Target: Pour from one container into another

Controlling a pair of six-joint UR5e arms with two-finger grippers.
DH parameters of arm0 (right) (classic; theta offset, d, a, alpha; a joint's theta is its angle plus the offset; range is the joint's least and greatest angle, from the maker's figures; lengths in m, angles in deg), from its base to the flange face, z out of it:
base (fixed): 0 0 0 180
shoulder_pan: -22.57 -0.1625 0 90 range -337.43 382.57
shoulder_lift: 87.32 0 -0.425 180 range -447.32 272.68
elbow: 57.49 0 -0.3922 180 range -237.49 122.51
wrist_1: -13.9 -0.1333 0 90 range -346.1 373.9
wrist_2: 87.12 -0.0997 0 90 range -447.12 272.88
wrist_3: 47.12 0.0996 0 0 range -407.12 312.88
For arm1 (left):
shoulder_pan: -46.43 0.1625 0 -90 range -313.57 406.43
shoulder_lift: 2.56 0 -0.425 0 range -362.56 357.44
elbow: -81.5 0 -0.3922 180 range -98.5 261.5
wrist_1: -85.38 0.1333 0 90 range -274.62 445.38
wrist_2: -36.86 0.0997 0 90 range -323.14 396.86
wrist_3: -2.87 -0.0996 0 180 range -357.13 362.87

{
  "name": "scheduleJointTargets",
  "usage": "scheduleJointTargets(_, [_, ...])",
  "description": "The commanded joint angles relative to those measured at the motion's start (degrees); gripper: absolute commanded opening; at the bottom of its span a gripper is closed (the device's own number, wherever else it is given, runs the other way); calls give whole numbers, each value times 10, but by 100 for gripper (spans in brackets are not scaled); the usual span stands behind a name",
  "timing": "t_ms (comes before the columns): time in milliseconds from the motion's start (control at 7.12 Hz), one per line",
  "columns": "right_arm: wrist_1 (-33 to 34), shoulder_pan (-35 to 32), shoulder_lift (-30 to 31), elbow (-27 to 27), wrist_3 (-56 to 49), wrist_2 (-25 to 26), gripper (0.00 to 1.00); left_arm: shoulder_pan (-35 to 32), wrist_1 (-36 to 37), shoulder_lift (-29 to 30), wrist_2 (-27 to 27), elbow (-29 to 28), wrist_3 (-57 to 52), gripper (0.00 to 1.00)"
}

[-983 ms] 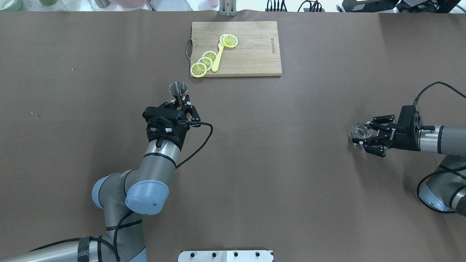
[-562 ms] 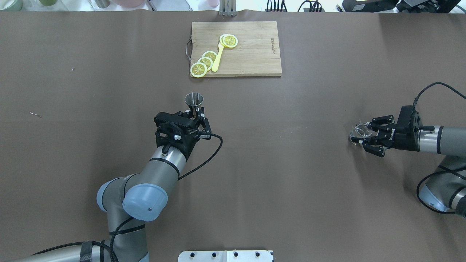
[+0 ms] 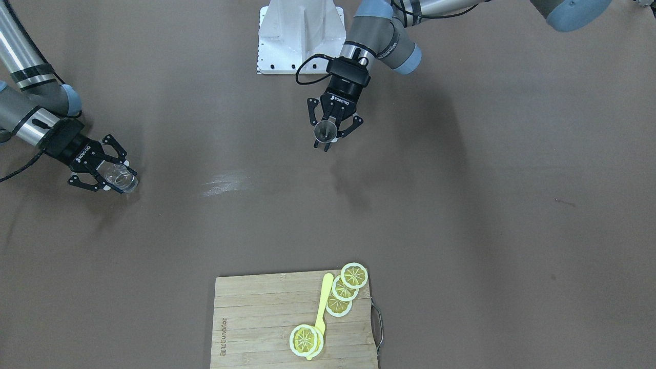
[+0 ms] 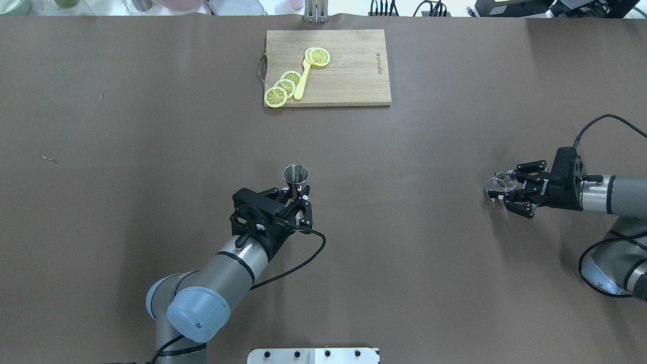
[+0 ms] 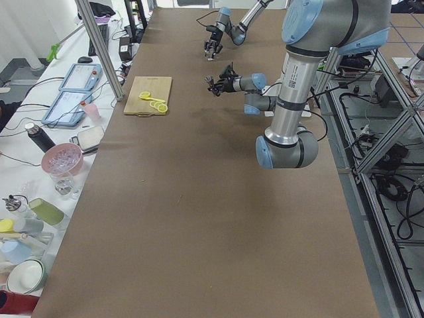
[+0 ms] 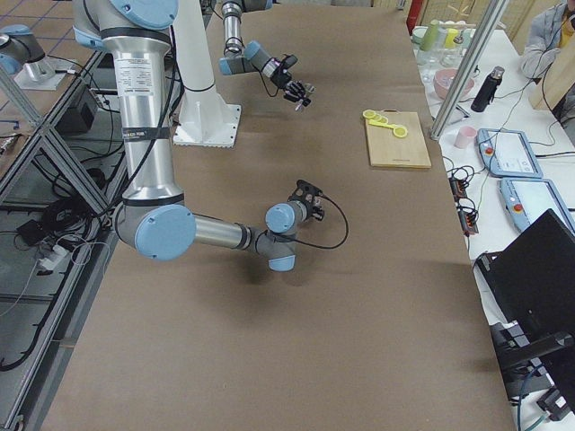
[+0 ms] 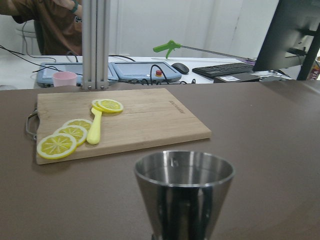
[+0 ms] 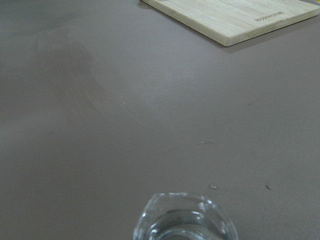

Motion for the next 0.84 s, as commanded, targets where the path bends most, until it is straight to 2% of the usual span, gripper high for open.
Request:
scheduleJointTargets(0, [3, -1, 1, 16, 0, 0, 8, 8, -44, 3, -1, -13, -54, 0])
scheduleJointTargets(140, [24, -3, 4, 41, -1, -2, 0, 8, -47, -2, 3, -20, -62, 0])
scheduleJointTargets(421, [51, -5, 6, 80, -3, -7, 0, 1, -122, 0, 0, -50, -63, 0])
scheduleJointTargets(702, [108, -10, 13, 138, -3, -31, 0, 1, -128, 0, 0, -50, -64, 0])
